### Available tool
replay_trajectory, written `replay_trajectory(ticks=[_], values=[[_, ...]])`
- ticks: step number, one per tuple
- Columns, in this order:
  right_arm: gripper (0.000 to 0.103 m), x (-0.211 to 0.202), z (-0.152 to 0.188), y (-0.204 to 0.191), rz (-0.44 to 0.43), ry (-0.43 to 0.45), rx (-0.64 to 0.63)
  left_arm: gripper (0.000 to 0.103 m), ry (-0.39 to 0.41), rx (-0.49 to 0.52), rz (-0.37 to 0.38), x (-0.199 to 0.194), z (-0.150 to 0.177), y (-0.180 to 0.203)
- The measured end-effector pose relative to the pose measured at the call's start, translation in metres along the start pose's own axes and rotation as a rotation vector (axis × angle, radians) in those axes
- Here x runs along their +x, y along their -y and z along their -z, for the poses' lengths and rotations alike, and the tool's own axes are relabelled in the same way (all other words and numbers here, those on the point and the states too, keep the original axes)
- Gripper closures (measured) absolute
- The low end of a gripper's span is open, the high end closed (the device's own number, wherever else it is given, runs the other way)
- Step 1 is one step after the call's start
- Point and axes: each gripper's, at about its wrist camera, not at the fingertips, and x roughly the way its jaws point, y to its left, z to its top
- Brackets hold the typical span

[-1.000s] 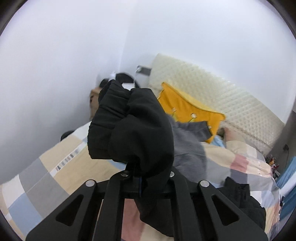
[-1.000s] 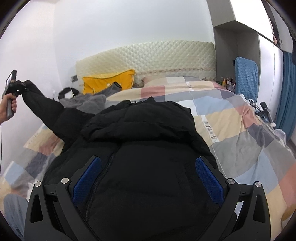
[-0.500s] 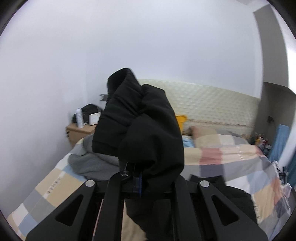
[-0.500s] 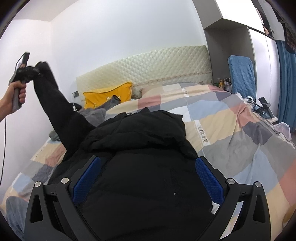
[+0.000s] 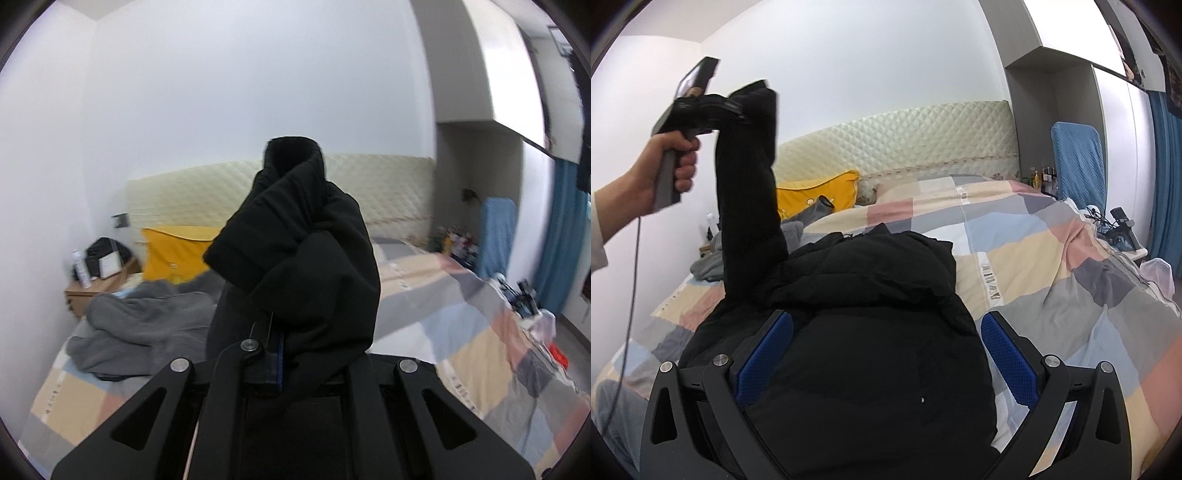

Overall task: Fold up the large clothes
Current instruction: 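Lift the sleeve with the left gripper and fold it across the jacket body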

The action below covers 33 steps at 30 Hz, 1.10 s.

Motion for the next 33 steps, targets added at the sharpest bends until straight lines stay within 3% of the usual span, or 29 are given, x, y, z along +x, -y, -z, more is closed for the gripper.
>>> replay_trajectory(ticks=[9,14,18,20,27,33], values=[[0.0,-0.003,0.004,0.019,0.02,0.022,0.068,0.095,-0.106,0.061,0.11,0.048,0.047,0.109],[0.0,-0.005,0.005,0.034,0.044,0.053,0.122,0.095,-0.176,0.081,0.185,0.079,0.095,0.156],[0.0,0.003,0.009,0.046,0.066,0.041,0.148,0.095,-0.26,0.165,0.185,0.11,0.134,0.188],[0.0,0.009,0.009,0.052,0.083,0.028,0.163,0.095,-0.339,0.213,0.164,0.134,0.162,0.205],[0.0,0.018,0.014,0.062,0.091,0.016,0.201,0.095,-0.44,0.253,0.126,0.164,0.203,0.224],[0.0,0.015,0.015,0.061,0.103,0.032,0.202,0.09,-0.517,0.153,0.227,0.166,0.191,0.209]])
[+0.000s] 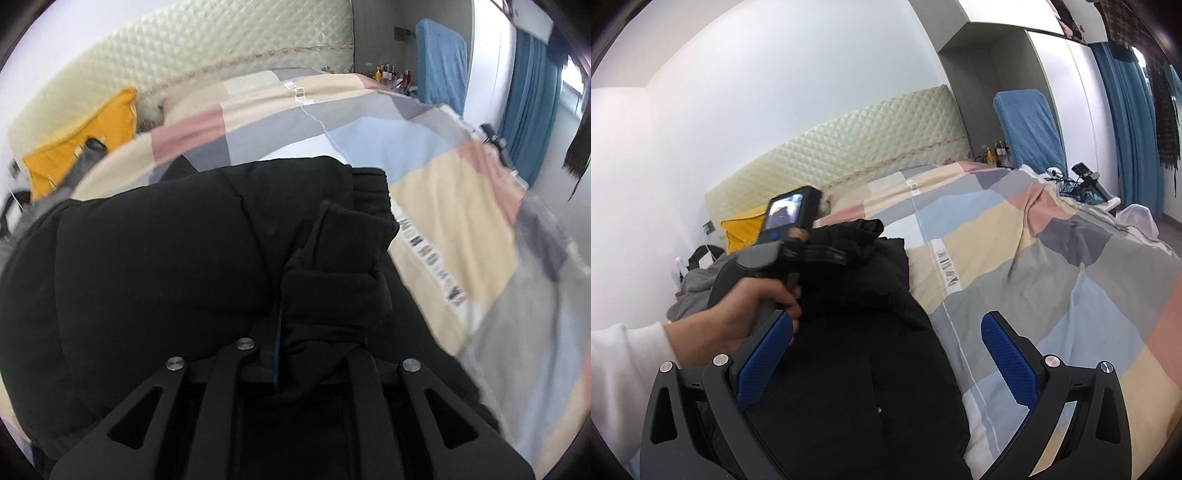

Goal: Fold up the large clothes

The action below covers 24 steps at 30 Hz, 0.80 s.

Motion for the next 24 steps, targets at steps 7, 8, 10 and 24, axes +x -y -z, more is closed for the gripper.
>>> replay_trajectory(ticks=[7,8,10,24], values=[[0.0,-0.001,0.001,-0.012,0.018,0.001,-0.041,0.04,0.008,-0.101,0.129,-0.043,0.002,-0.023],[0.0,0.0,0.001,-0.014,0.022,-0.001,-0.052,0.024,0.02,-0.099,0.134,-0.05,0.003,-0.025],[0.0,0.001,0.002,-0.019,0.027,-0.009,-0.073,0.019,0.067,-0.093,0.139,-0.072,0.006,-0.031],[0.0,-0.006,0.002,-0.053,-0.032,-0.008,-0.159,0.019,0.158,-0.144,-0.07,-0.166,0.081,-0.142]])
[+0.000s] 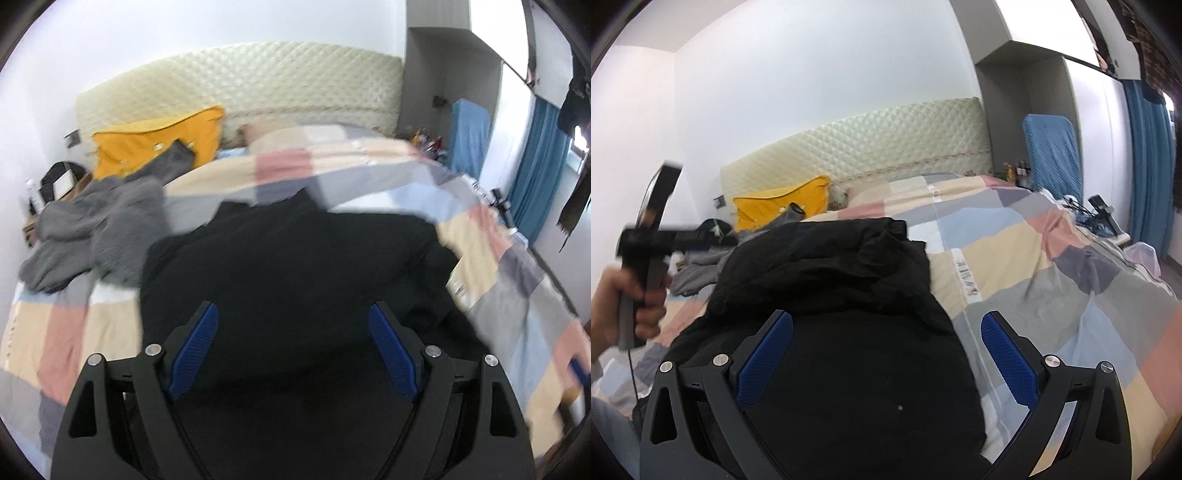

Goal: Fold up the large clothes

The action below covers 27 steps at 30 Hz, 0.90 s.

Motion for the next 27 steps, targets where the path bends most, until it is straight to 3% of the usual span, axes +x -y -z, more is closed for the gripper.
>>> replay_trajectory(ticks=[6,12,20,23,27], values=[[0.0,0.004,-0.003,-0.008,-0.038,-0.012,0.003,0.019,0.036,0.018,-0.106,-0.013,0.044,-0.045],[0.0,0.038,-0.003,-0.017,-0.083,-0.105,0.009,0.019,0.048,-0.022,-0.118,-0.003,0.073,-0.087],[0.0,0.091,-0.02,-0.019,-0.058,-0.152,-0.038,0.019,-0.025,-0.051,-0.125,0.029,0.083,-0.12],[0.0,0.112,-0.026,-0.009,-0.077,-0.18,0.005,0.019,-0.044,-0.084,-0.151,0.041,0.086,-0.133],[0.0,0.143,-0.034,0.011,-0.171,-0.241,0.167,0.019,-0.124,-0.111,-0.182,0.058,0.094,-0.144]])
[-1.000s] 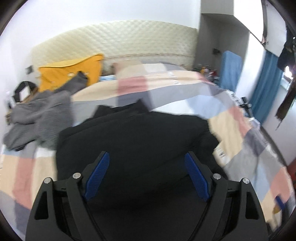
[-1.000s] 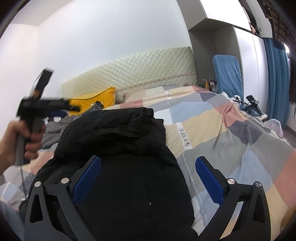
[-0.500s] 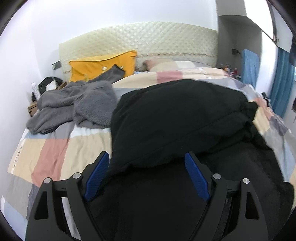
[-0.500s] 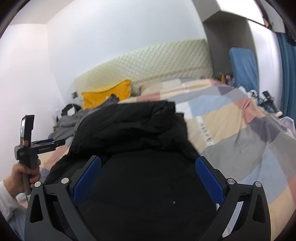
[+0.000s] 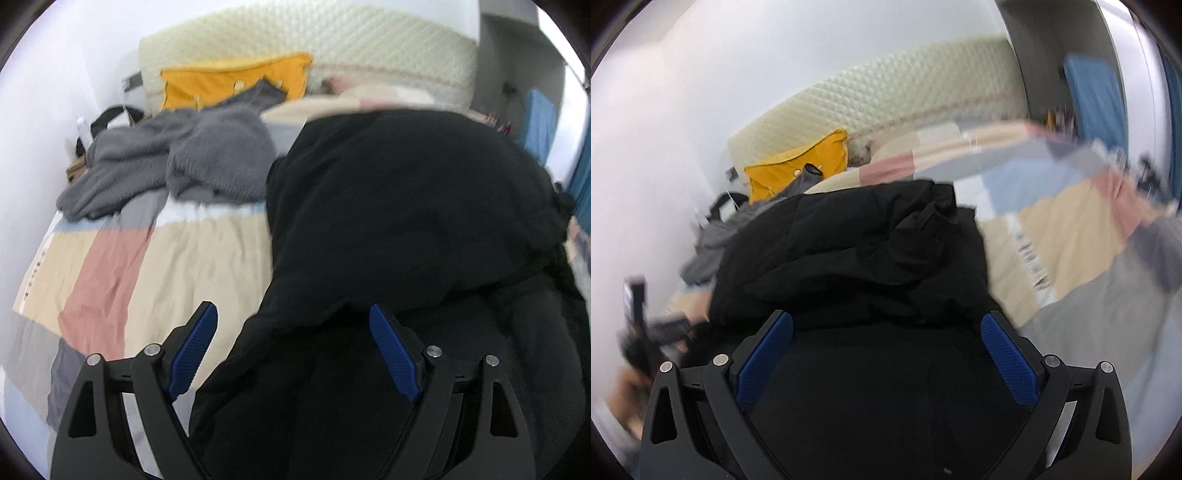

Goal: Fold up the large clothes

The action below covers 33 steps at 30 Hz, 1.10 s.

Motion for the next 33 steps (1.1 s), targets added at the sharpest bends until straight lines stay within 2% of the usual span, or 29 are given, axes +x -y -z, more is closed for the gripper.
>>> replay_trajectory(ticks=[2,7,12,15,17,19,21,23,24,25,30,33], values=[[0.0,0.01,-0.008,0.008,-0.02,-0.001,0.047,0.018,-0.047,0.002,-0.027,0.009,0.005,-0.002],[0.001,0.045,-0.029,0.025,0.023,-0.008,0.062,0.014,-0.132,0.038,-0.047,0.034,0.01,0.0],[0.015,0.07,-0.045,0.047,0.006,-0.014,0.122,0.014,-0.107,0.126,-0.093,0.049,0.011,0.018],[0.018,0.074,-0.051,0.048,-0.023,-0.002,0.089,0.013,-0.072,0.102,-0.104,0.053,0.006,0.02],[0.018,0.077,-0.053,0.047,0.008,-0.002,0.057,0.013,-0.052,0.086,-0.11,0.053,0.002,0.019],[0.028,0.086,-0.054,0.048,0.032,-0.025,0.056,0.013,-0.023,0.065,-0.114,0.052,-0.004,0.016],[0.034,0.092,-0.053,0.047,0.009,-0.032,0.055,0.013,-0.003,0.038,-0.117,0.051,-0.009,0.011],[0.046,0.097,-0.051,0.041,-0.01,-0.048,0.022,0.012,0.018,0.008,-0.119,0.049,-0.012,0.005],[0.065,0.096,-0.05,0.036,-0.017,-0.058,0.006,0.012,0.028,-0.009,-0.118,0.048,-0.013,0.001],[0.076,0.093,-0.049,0.029,-0.015,-0.06,-0.014,0.012,0.043,-0.024,-0.131,0.045,-0.014,-0.001],[0.085,0.062,-0.058,-0.009,-0.121,0.034,-0.065,0.012,0.135,-0.092,-0.193,0.021,-0.021,-0.011],[0.088,0.047,-0.059,-0.035,-0.136,0.079,-0.118,0.012,0.142,-0.166,-0.19,0.019,-0.022,-0.031]])
